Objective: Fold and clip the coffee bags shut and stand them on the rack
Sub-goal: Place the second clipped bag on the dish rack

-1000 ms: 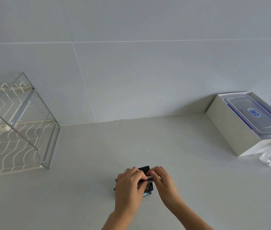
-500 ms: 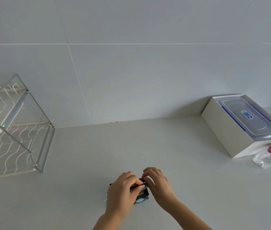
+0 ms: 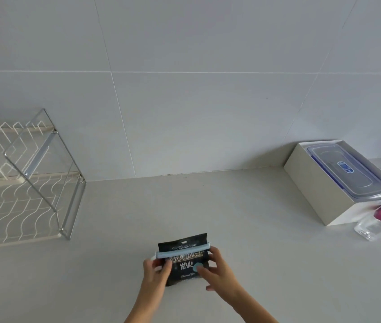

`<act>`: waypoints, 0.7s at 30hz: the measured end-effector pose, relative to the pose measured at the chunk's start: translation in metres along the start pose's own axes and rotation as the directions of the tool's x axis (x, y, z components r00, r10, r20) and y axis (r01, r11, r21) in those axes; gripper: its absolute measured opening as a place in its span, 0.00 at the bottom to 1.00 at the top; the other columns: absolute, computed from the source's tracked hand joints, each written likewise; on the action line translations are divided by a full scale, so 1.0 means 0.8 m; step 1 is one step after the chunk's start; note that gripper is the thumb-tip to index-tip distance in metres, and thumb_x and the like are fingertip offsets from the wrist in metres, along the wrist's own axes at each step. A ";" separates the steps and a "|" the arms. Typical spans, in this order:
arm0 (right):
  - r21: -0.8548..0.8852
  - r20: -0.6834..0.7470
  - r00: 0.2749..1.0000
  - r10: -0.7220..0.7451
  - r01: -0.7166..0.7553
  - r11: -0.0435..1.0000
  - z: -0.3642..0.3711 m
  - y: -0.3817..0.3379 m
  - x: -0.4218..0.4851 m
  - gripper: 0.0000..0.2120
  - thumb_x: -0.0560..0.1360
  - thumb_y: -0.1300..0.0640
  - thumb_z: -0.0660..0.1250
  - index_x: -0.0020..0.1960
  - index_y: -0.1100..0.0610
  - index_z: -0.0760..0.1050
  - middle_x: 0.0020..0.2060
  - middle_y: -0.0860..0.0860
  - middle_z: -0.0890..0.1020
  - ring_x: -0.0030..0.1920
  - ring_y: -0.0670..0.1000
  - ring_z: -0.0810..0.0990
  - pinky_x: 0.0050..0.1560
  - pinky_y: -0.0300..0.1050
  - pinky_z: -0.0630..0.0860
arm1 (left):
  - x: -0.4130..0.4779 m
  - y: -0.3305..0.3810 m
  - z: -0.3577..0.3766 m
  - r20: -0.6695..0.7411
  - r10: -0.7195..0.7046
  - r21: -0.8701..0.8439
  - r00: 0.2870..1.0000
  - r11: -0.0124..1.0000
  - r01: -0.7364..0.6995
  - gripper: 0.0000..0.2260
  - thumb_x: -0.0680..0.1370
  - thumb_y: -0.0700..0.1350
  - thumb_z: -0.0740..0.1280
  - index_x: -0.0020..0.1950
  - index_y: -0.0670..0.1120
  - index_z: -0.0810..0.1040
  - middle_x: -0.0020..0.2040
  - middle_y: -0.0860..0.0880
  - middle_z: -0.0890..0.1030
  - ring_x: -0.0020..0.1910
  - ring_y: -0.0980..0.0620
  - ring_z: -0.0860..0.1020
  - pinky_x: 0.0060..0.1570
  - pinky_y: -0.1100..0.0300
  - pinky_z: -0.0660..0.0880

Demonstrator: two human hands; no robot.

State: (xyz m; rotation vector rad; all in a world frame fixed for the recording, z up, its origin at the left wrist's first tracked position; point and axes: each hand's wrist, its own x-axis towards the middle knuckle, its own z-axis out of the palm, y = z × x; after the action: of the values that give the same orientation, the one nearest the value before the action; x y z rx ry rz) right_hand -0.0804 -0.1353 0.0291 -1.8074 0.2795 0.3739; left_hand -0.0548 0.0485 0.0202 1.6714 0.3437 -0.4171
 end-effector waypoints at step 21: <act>0.191 0.064 0.651 -0.757 0.736 0.649 0.210 -0.443 0.028 0.15 0.80 0.62 0.58 0.64 0.51 0.61 0.54 0.44 0.75 0.50 0.36 0.79 0.48 0.28 0.75 | -0.109 0.287 -0.340 -0.326 0.809 0.263 0.488 0.574 -0.776 0.28 0.73 0.53 0.64 0.69 0.69 0.57 0.69 0.69 0.63 0.68 0.73 0.59 0.60 0.70 0.60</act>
State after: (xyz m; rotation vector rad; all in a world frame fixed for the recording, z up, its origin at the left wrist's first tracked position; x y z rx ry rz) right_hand 0.0567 0.1204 0.2943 -1.5751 -0.5425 -0.1238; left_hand -0.0075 0.2868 0.2947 1.7918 -0.1872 0.6668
